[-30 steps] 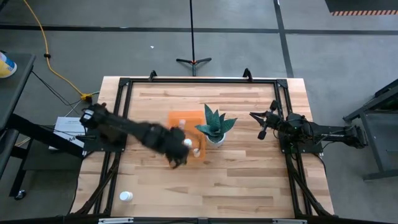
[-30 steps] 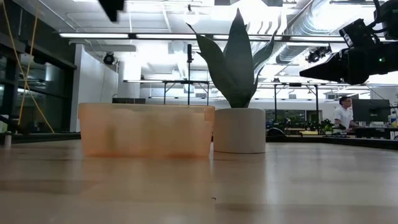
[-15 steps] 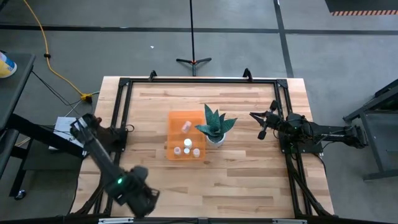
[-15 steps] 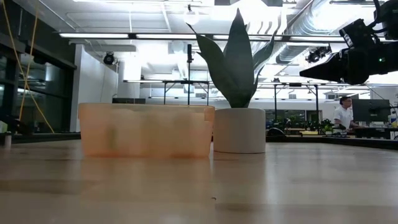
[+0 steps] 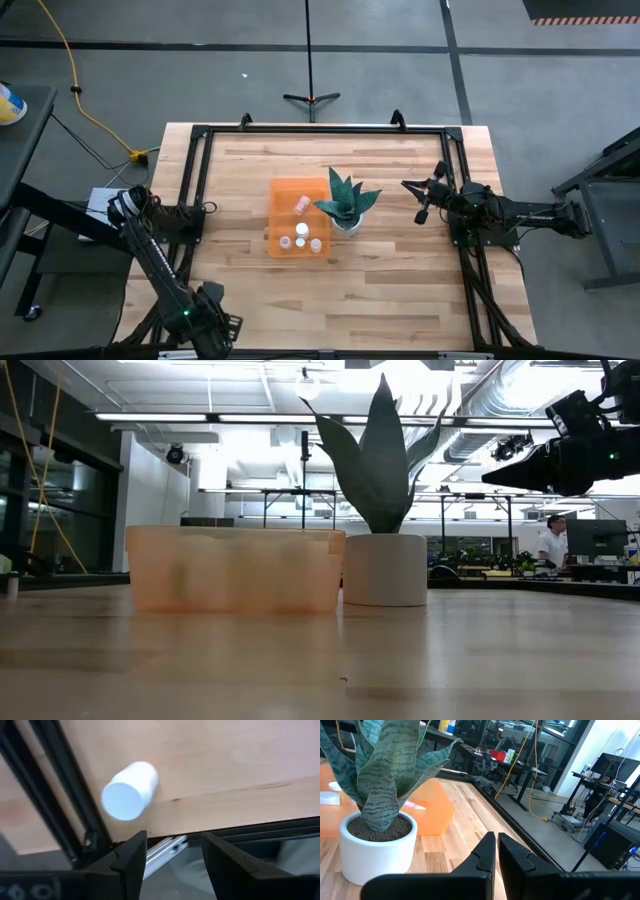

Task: Pick and place pill bottles into a basket
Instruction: Put the white pill bottle into the orange container

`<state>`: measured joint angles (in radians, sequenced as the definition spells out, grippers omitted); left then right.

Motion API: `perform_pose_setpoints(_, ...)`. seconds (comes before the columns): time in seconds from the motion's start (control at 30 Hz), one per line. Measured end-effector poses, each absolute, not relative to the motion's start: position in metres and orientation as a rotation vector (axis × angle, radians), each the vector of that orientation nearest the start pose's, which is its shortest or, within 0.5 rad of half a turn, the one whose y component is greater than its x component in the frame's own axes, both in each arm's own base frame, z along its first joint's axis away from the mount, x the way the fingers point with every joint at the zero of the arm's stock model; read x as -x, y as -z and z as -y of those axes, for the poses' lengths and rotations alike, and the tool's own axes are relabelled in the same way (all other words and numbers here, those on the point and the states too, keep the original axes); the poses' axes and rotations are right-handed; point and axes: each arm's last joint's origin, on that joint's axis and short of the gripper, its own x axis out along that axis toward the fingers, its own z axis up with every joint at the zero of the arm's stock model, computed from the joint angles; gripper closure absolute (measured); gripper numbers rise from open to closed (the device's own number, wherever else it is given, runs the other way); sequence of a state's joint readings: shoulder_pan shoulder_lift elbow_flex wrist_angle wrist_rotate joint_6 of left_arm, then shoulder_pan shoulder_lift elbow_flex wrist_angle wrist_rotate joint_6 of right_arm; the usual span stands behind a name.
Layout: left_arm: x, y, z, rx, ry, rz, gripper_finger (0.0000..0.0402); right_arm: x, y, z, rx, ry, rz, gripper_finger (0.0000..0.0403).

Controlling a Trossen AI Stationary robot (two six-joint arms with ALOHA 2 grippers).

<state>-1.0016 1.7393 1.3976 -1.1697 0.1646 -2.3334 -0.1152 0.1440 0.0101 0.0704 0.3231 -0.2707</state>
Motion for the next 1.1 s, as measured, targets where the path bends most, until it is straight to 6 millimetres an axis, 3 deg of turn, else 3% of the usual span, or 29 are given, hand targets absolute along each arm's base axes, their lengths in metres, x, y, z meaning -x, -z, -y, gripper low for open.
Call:
perform_pose_setpoints(0.2, -0.1658, -0.2392, 0.2732, 1.075, -1.033, -1.599, 0.0179, -0.1028, -0.1621, 0.0211, 0.273, 0.427, -0.123, 0.0391)
perform_pose_setpoints(0.97, -0.1647, -0.2310, 0.2701, 1.041, -1.028, -1.571, 0.0178, -0.1028, -0.1622, 0.0211, 0.273, 0.427, -0.122, 0.0391)
perform_pose_setpoints(1.1, -0.1644, -0.2310, 0.2696, 1.036, -1.033, -1.571, 0.0153, -0.1028, -0.1621, 0.0212, 0.273, 0.427, -0.122, 0.0391)
